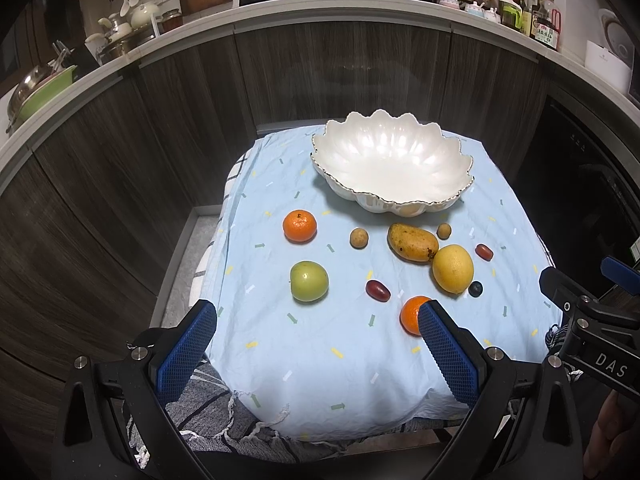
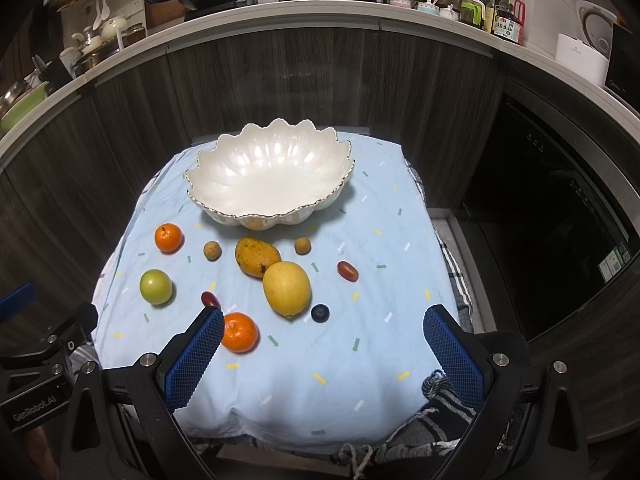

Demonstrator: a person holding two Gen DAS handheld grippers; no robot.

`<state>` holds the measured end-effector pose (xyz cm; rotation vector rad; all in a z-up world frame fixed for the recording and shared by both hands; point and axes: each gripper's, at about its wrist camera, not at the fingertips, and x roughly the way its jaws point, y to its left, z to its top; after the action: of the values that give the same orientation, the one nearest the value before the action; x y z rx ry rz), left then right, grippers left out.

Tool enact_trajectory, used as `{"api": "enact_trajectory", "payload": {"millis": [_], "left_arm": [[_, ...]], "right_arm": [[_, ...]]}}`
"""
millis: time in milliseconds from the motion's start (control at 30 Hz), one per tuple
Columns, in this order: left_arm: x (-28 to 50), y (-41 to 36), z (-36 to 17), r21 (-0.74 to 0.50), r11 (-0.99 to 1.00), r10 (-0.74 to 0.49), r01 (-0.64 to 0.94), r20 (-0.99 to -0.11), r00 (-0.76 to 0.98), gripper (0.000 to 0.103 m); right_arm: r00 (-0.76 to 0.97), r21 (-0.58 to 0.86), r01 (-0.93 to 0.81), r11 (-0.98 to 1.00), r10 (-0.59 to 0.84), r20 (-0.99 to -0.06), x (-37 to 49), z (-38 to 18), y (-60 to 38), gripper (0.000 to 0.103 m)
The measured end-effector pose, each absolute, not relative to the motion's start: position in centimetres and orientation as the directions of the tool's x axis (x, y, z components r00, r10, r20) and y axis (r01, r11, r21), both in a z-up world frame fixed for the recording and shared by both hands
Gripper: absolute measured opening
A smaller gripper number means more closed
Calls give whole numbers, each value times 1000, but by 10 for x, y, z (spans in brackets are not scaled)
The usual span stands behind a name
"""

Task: Organize fruits

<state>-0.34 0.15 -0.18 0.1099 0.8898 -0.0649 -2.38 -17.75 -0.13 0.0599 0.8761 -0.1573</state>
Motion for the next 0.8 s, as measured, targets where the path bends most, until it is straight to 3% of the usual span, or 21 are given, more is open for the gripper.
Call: {"api": "enact_trajectory", "payload": {"millis": [800], "left_arm": [[-6, 1, -8, 57, 993, -18, 101, -788, 616, 101]], "right_arm": [[626, -8, 162, 987, -109, -772, -23, -6, -179, 101]]}}
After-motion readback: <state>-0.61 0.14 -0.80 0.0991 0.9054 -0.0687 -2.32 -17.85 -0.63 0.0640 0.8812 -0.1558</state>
